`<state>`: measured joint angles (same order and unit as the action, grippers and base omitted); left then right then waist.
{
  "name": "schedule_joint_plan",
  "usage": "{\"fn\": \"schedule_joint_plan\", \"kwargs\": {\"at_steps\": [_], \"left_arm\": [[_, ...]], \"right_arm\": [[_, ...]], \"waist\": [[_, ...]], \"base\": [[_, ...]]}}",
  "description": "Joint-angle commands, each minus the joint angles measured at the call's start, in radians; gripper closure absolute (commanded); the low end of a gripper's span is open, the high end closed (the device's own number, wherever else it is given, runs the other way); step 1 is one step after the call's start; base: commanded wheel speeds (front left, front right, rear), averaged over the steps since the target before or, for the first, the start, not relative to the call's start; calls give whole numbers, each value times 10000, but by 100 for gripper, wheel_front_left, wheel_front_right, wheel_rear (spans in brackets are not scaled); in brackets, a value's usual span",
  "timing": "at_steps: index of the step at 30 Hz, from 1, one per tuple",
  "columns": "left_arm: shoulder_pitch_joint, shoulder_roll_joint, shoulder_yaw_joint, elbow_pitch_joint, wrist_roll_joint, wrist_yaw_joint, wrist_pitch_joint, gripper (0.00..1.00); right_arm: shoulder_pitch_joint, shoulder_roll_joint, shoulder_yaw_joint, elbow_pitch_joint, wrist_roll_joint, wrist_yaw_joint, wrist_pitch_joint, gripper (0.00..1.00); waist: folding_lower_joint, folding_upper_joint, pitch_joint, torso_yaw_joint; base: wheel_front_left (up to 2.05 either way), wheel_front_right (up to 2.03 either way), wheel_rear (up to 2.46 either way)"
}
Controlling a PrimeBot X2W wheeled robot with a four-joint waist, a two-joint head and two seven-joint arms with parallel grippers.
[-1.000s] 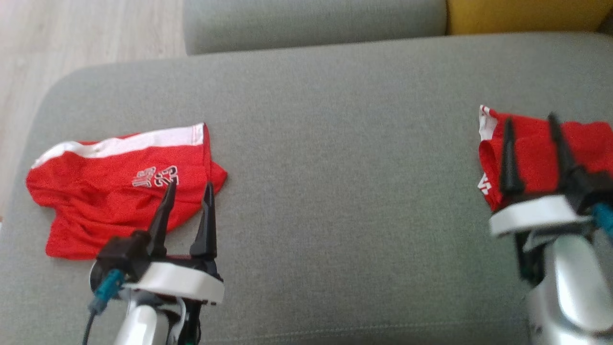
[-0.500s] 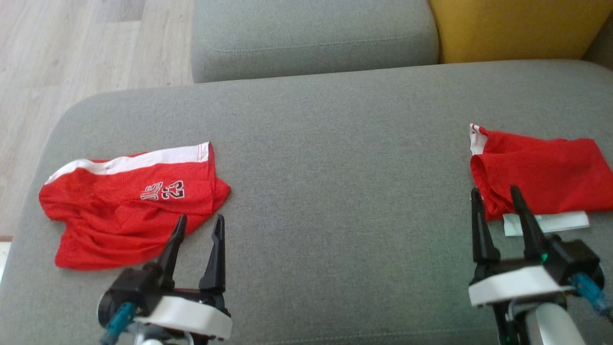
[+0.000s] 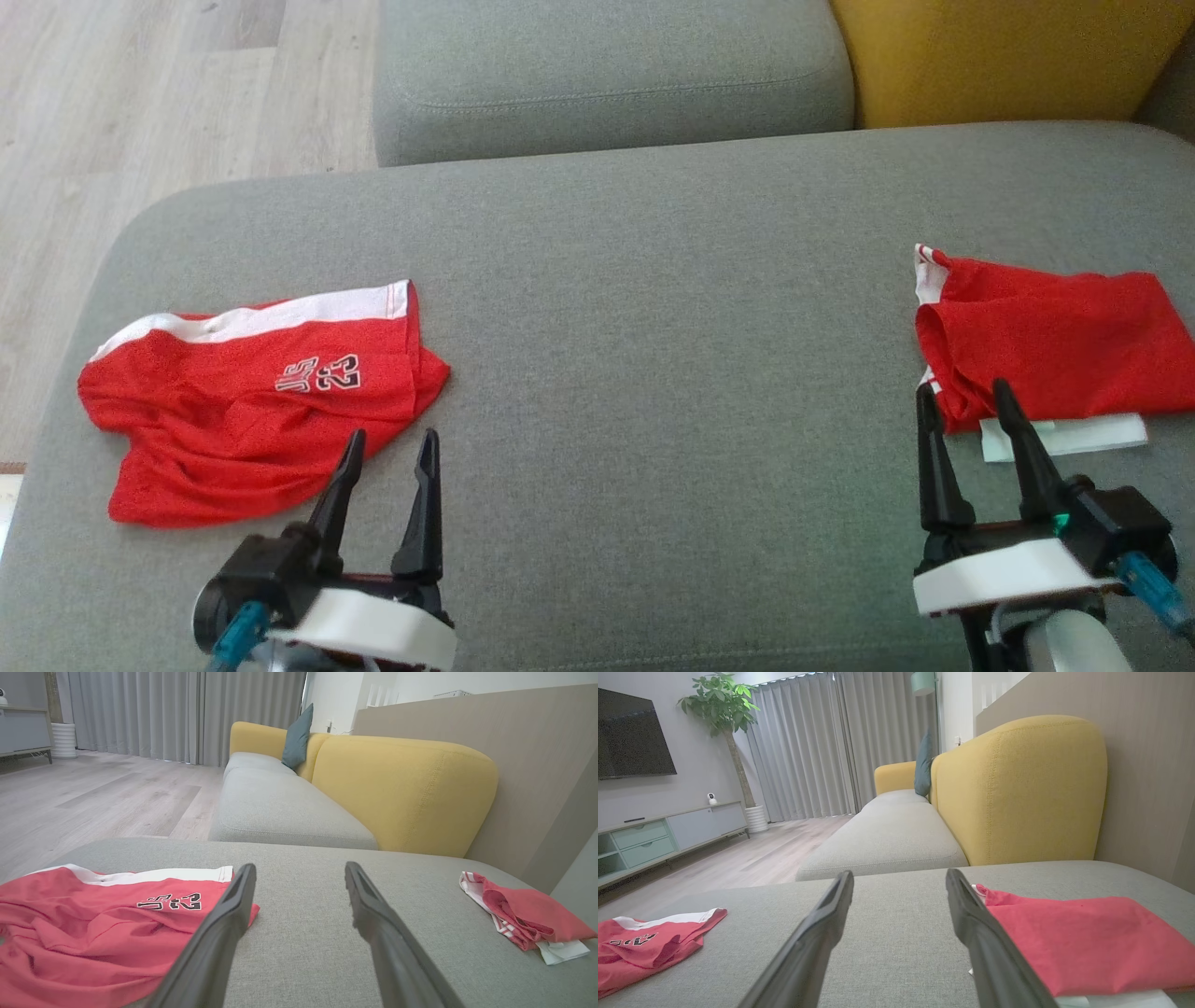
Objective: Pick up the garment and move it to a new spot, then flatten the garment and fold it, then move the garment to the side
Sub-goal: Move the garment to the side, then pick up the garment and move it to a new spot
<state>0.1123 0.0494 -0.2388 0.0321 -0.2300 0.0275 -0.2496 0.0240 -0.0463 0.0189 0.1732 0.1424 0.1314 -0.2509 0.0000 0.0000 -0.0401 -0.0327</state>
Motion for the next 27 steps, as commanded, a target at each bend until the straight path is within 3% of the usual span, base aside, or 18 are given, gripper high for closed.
{"fn": "schedule_joint_plan", "kwargs": {"at_steps": [1,19,27], "left_arm": [[-453,8,370,-372,4,30,-122,0],[-489,8,473,-282,-5,26,-122,0],[-694,8,579,-117,16,36,-122,0]], "right_arm": [[-254,-40,217,-387,21,-7,-108,0],[-192,-40,221,-356,117,-7,-108,0],[-129,-39,569,-338,234,-7,-108,0]], "waist": [[0,0,2,15],[0,0,32,77],[0,0,22,1045]], "base": [[0,0,0],[0,0,0],[0,0,0]]}}
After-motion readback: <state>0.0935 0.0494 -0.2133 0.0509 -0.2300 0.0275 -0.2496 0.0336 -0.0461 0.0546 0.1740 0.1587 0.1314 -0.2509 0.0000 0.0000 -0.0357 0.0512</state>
